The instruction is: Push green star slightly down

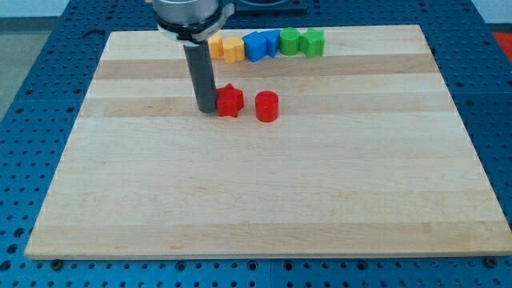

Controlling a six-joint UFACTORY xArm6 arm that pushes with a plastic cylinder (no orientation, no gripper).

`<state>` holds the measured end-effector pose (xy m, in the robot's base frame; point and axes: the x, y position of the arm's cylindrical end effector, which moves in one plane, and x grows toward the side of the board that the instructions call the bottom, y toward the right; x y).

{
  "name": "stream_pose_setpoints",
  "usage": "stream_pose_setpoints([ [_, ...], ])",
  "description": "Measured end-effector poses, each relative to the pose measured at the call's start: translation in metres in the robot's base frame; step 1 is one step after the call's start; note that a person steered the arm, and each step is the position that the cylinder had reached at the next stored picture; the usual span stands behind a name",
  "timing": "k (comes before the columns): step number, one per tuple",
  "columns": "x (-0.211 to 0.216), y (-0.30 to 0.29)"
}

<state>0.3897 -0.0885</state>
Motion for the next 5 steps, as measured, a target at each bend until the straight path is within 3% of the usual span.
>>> stream_pose_setpoints([
  [3, -0.011, -0.010],
  [4, -0.036, -0.065],
  [5, -0.064, -0.041],
])
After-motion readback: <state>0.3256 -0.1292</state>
